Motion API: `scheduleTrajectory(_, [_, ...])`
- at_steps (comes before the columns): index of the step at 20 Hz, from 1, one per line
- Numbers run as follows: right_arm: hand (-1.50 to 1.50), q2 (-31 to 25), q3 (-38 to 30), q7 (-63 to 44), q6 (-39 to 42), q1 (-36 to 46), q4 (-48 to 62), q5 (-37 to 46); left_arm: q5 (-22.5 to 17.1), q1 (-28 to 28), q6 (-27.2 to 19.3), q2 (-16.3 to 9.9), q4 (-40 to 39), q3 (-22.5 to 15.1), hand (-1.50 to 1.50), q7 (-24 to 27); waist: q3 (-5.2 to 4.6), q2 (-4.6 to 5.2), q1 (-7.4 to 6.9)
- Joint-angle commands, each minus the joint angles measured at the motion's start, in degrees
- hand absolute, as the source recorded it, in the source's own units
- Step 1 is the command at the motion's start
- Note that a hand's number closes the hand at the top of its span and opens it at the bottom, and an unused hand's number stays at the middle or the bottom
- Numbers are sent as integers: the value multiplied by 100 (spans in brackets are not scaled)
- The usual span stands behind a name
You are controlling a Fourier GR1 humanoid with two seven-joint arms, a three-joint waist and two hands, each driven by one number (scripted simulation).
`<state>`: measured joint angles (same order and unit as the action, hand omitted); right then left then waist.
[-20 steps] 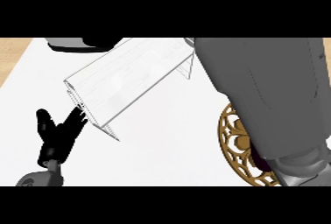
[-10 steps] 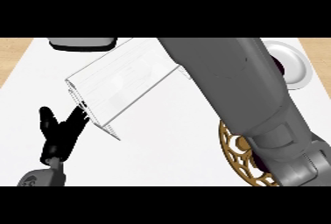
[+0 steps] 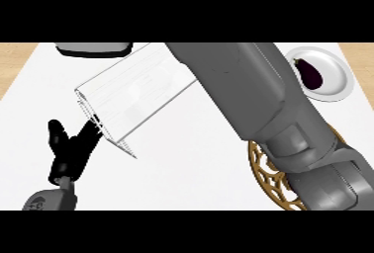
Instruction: Pick the cupcake from the placemat and place it in the tiered shelf
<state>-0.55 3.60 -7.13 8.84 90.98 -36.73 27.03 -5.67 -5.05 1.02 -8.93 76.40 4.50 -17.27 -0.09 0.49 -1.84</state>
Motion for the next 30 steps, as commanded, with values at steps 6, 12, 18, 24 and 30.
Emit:
scheduleTrajectory(6, [150,52,-122,1103,-451,107,1000,61,162,131,-48,101,90,-127,0,162,1,12,-37])
scheduleTrajectory(12, [150,-87,-13,1191,-292,351,1200,312,-156,225,245,-166,359,79,0,-234,3,-11,-22])
scheduleTrajectory(18, [-150,32,-962,652,-695,560,1380,-448,17,8,113,-86,75,31,0,-100,1,10,-14])
scheduleTrajectory(24, [-150,39,-1587,687,-515,357,1341,-1190,-81,235,275,-156,-177,200,0,274,4,-14,44])
scheduleTrajectory(30, [-150,-176,-2318,237,-491,737,1505,-1913,101,311,91,24,180,-52,0,87,4,-6,-20])
